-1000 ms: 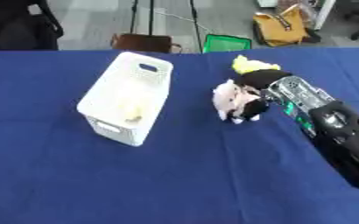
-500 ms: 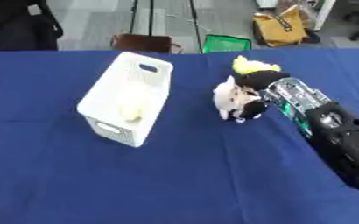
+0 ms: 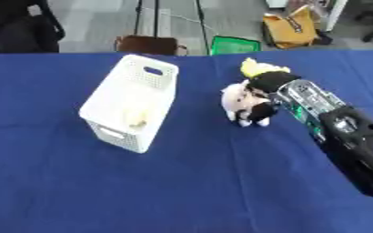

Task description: Pick up objects on the table and place them in the box.

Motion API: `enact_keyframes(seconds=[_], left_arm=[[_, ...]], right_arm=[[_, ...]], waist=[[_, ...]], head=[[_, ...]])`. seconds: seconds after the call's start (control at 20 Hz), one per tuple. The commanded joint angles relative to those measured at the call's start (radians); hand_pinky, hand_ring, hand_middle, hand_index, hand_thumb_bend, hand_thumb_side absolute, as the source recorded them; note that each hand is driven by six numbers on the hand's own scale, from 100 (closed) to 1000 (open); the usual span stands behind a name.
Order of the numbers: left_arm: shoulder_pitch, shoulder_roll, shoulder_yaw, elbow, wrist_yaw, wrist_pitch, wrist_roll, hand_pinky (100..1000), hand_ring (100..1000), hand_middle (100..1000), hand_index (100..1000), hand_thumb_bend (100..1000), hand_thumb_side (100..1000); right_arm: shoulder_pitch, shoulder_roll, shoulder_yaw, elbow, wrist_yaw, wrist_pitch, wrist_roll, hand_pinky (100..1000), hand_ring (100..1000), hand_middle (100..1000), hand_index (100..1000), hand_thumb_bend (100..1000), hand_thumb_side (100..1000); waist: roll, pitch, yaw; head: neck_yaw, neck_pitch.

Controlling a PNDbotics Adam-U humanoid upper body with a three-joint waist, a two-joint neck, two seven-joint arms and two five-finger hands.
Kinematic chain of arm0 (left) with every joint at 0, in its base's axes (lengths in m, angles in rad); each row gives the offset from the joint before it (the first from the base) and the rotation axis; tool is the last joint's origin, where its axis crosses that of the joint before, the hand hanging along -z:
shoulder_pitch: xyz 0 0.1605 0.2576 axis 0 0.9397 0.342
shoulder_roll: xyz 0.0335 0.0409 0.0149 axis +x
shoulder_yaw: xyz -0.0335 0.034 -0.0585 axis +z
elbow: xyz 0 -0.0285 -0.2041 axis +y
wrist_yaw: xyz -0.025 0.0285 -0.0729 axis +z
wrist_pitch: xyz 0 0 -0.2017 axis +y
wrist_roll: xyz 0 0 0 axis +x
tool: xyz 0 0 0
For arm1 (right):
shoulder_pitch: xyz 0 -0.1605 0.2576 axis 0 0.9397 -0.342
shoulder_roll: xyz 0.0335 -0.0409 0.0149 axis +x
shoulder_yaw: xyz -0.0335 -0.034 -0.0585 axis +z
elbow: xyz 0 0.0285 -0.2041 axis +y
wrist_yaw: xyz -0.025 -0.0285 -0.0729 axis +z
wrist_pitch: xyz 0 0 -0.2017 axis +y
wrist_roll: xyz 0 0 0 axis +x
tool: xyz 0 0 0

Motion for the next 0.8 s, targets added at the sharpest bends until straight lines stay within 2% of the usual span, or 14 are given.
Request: enact_keyframes(seconds=[0.05,0.25,0.35,0.4,0.55,0.8], left_arm=[[-0.009,0.011,-0.002,-0.014,0.001,0.000,-0.005,733,697,711,694,100,540],[-0.009,0.011,-0.003,-0.014,0.001,0.000,-0.006,733,697,711,694,100,540],[-0.010,0.011,-0.003,-0.014,0.002,0.000,-0.007,733,697,711,694,100,541],[-0.010,0.011,-0.003,-0.014,0.002,0.000,-0.007,733,697,711,694,100,541],[-0.011,0.012,-0.003,-0.014,0.002,0.000,-0.007,733,696,711,694,100,541],[-0.011,0.013,-0.003,-0.014,0.002,-0.001,-0.007,732,696,711,695,100,541]], right_arm=[[-0.019,-0.035,0.001,-0.035,-0.014,0.004,-0.005,930,942,650,781,193,779],[-0.024,-0.039,0.005,-0.047,-0.017,0.009,-0.010,921,907,588,729,132,742],[-0.024,-0.040,0.006,-0.049,-0.017,0.014,-0.017,920,905,586,727,128,740],[-0.024,-0.040,0.006,-0.049,-0.017,0.016,-0.019,914,881,550,695,100,710],[-0.025,-0.042,0.002,-0.056,-0.023,0.031,-0.042,903,853,503,656,100,672],[-0.028,-0.048,0.004,-0.091,-0.039,0.058,-0.075,898,845,488,639,100,662]], waist=[[0.002,-0.023,-0.002],[0.001,-0.024,-0.005],[0.000,-0.024,-0.006],[0.000,-0.024,-0.006],[0.000,-0.025,-0.007],[0.000,-0.028,-0.009]], head=[[0.001,-0.001],[0.001,-0.002],[0.001,-0.002],[0.001,-0.002],[0.001,-0.001],[0.001,0.001]])
